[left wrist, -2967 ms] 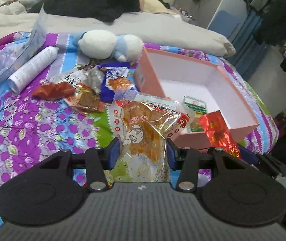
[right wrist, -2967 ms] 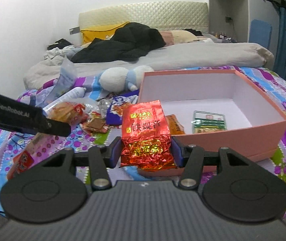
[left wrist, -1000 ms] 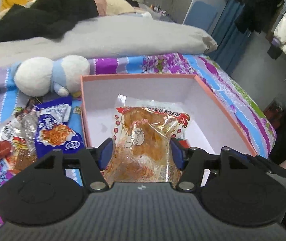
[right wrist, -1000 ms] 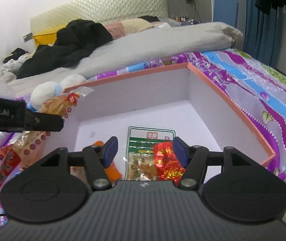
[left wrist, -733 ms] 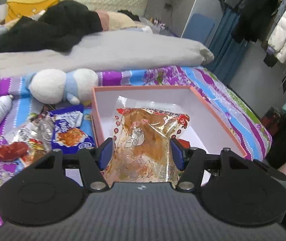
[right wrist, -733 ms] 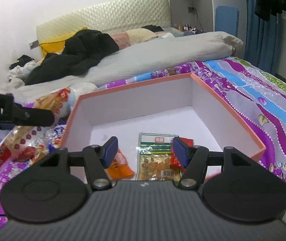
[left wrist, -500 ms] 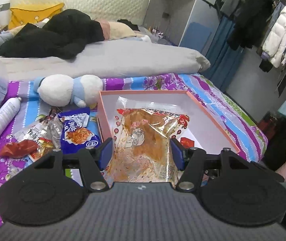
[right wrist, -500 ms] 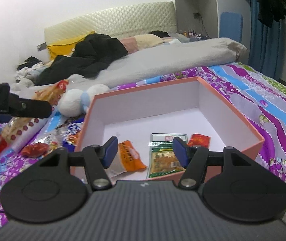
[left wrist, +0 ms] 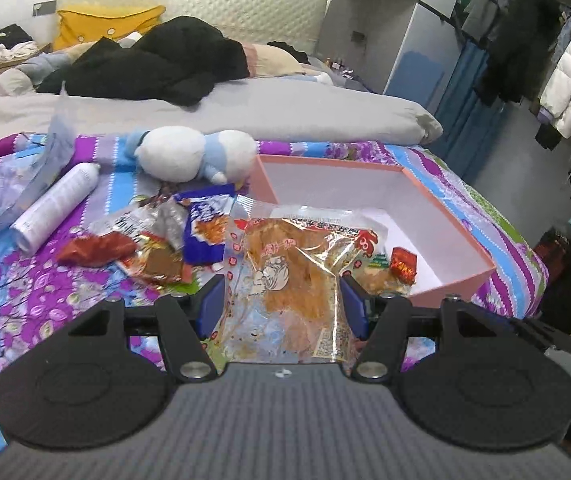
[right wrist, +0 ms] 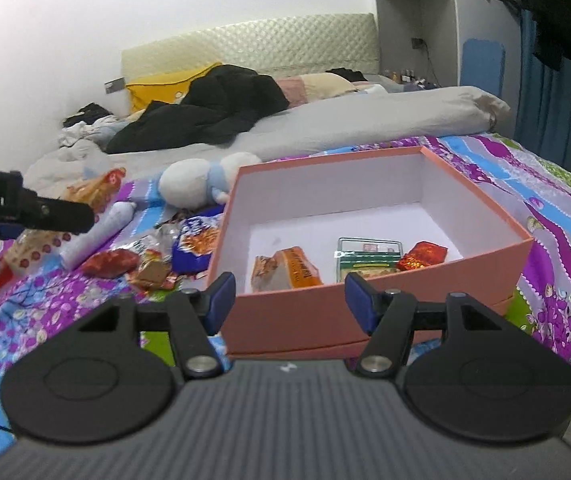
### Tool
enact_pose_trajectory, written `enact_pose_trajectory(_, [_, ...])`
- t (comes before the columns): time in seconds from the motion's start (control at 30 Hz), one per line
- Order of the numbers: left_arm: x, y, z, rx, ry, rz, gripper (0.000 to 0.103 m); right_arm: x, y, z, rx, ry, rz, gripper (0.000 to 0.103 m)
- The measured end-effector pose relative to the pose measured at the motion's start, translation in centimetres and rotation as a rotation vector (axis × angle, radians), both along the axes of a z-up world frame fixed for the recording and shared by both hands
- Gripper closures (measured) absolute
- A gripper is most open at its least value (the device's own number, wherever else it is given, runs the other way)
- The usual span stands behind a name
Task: Organize snacks
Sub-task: 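Hold the clear bag in the left tool and bring it over the pink box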
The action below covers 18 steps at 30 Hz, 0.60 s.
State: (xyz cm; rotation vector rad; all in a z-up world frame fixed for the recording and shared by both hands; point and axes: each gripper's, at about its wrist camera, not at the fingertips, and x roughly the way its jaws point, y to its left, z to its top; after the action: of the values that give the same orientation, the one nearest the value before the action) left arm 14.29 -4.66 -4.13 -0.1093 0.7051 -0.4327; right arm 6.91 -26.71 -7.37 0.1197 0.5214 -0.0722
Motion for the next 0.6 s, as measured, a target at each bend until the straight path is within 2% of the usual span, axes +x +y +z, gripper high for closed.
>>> enact_pose_trajectory(0.27, [-2.9,3.4,0.1,0.042,-0.041,0.038,0.037,-2.1,2.9,0.1,0.012,-0.018,0.05,0.04])
enact_pose_trajectory(0.6, [-5.1,6.0,-2.0,0.026,0.002,0.064,0.037,-3.6,5.7,-0.9,0.023,0.008,0.118,0.04])
